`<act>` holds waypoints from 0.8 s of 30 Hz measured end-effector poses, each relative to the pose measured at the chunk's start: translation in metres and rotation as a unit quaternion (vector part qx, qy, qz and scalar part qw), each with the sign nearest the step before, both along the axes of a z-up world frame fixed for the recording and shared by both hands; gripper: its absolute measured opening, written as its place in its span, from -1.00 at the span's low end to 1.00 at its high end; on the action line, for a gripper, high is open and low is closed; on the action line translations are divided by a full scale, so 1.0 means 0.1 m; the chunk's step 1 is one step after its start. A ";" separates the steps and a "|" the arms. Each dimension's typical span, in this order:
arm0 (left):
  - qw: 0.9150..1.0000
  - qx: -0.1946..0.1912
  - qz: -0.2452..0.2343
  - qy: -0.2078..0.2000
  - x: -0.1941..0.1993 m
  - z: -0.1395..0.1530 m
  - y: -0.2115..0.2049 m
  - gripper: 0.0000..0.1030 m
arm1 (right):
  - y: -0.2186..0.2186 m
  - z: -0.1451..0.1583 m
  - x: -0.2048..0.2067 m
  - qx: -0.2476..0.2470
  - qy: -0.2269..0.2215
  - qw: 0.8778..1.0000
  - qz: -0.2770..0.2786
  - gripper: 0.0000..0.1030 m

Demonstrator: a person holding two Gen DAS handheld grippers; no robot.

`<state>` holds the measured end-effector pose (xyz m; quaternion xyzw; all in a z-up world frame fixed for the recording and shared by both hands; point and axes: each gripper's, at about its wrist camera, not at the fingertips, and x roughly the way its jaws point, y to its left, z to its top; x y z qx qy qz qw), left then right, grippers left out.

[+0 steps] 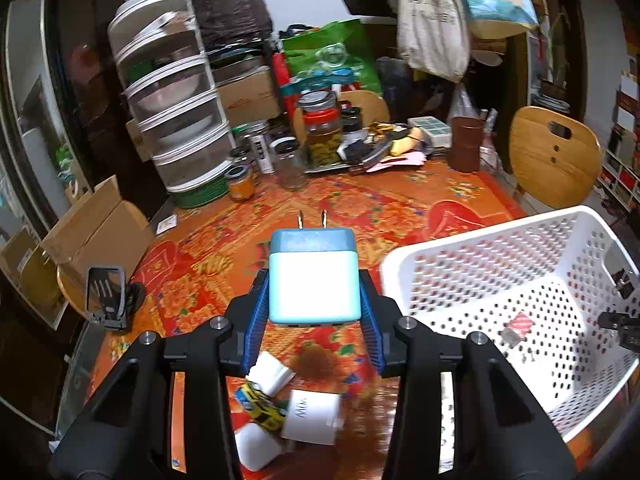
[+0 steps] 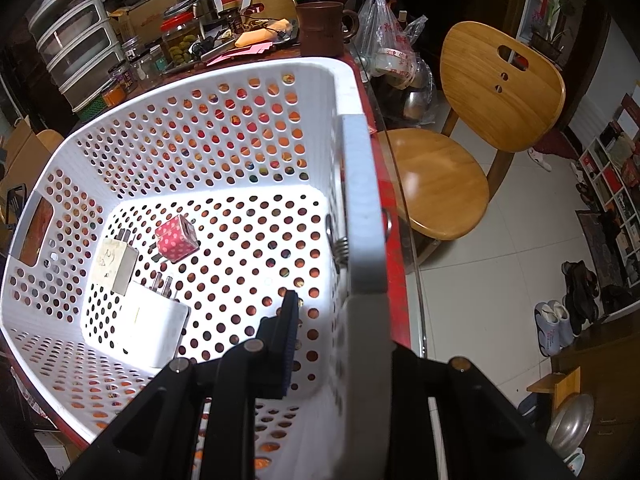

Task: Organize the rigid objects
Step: 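Carry the light-blue charger into the basket and open the left tool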

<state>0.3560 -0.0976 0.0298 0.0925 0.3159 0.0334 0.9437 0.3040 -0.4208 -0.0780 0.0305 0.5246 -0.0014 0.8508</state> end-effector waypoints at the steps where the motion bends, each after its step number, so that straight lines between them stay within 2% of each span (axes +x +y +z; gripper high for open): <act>1: 1.000 -0.001 -0.007 0.001 -0.02 0.01 -0.07 -0.24 | 0.00 0.00 0.00 0.000 0.000 1.000 0.000 -0.59; 7: 0.999 0.013 -0.033 0.000 -0.10 0.02 -0.53 -0.24 | 0.00 0.01 0.00 0.001 -0.001 1.000 0.001 -0.59; 11: 0.998 0.029 -0.046 0.012 -0.10 -0.10 -0.81 -0.24 | 0.00 0.01 0.00 0.003 -0.002 1.000 0.001 -0.58; 24: 0.994 0.056 -0.079 0.058 -0.12 -0.43 -1.33 -0.24 | 0.02 0.02 0.00 0.004 -0.003 1.000 0.003 -0.55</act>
